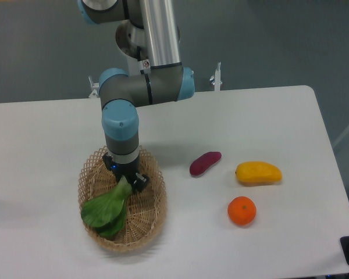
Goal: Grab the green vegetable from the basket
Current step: 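Lower the gripper onto the bok choy stem and close on it, then lift the bok choy up out of the basket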
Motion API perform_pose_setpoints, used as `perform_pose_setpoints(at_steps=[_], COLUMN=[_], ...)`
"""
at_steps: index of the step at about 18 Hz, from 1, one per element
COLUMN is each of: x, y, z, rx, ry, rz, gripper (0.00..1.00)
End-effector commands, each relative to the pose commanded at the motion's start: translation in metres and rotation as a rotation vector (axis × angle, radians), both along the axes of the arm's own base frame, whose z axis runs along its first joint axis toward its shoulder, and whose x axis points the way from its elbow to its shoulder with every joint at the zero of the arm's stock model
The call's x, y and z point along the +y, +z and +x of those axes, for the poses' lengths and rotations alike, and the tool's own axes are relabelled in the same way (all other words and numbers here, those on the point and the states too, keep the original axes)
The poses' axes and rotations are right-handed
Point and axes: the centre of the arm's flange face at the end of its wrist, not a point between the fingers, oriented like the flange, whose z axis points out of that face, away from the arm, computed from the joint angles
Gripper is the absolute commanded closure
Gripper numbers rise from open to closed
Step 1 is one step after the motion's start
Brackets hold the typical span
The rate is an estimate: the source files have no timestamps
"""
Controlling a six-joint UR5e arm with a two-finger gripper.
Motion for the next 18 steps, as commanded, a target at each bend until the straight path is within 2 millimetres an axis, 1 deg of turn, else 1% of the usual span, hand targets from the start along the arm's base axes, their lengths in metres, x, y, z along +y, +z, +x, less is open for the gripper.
perform_pose_setpoints(at_steps=[5,8,11,13,14,16,18], x=[0.003,0.006,0.009,0.007,0.004,-0.006,-0.015], y=[0.006,0.014,0.039,0.049,0.06,0.083,0.089], z=[-0.002,-0.005,-0.012,-0.021,-0.032,-0.045,-0.058], rx=[0.006,0.016,0.04,0.052,0.063,0.09,0.102], ry=[0.003,0.001,0.002,0.016,0.034,0.029,0.005], rz=[0.01,0.026,0.068,0.084,0.1,0.128,0.128], gripper=[0.67,0.67,0.67,0.67,0.67,0.67,0.67])
